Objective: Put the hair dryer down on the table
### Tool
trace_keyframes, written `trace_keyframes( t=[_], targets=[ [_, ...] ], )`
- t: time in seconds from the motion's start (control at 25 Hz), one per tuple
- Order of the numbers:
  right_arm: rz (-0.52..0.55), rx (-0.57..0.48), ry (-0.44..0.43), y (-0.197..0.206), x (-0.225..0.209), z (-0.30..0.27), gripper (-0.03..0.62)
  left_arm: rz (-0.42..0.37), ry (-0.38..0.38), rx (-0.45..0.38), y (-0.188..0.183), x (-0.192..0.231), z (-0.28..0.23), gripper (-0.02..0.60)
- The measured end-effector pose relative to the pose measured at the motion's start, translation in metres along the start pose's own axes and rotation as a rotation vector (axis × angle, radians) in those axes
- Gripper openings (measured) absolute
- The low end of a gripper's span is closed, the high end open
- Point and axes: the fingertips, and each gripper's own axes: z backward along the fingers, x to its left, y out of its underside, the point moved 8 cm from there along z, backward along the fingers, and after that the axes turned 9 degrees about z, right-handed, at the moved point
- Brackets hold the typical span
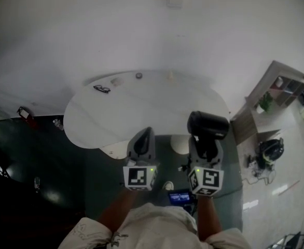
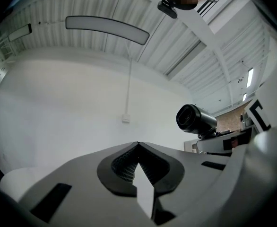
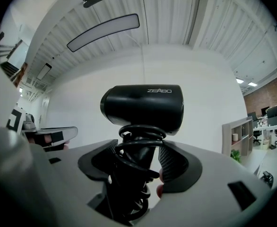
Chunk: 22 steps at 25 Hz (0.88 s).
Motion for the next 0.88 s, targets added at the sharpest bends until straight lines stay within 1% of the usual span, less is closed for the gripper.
trace_keyframes(
  t=[0.28,0.52,0.68,0.88],
  targets=[
    [-0.006,-0.009,-0.04,0.006,-0.048,-0.062,0.277,-0.034,-0.009,-0.005,0.01,-0.018,-0.073,-0.005],
    [-0.015,0.005,-0.08,0.018,-0.085,-0.109,0.276,-0.047,-0.04,0.008,0.025,-0.032,-0.126,-0.005],
    [-0.026,0.016,-0.099,0.025,-0.098,-0.135,0.276,-0.043,-0.062,0.018,0.033,-0.033,-0.151,-0.005],
    [-0.028,0.04,-0.118,0.036,-0.101,-0.159,0.277,-0.04,-0.07,0.03,0.044,-0.027,-0.17,-0.005]
  ],
)
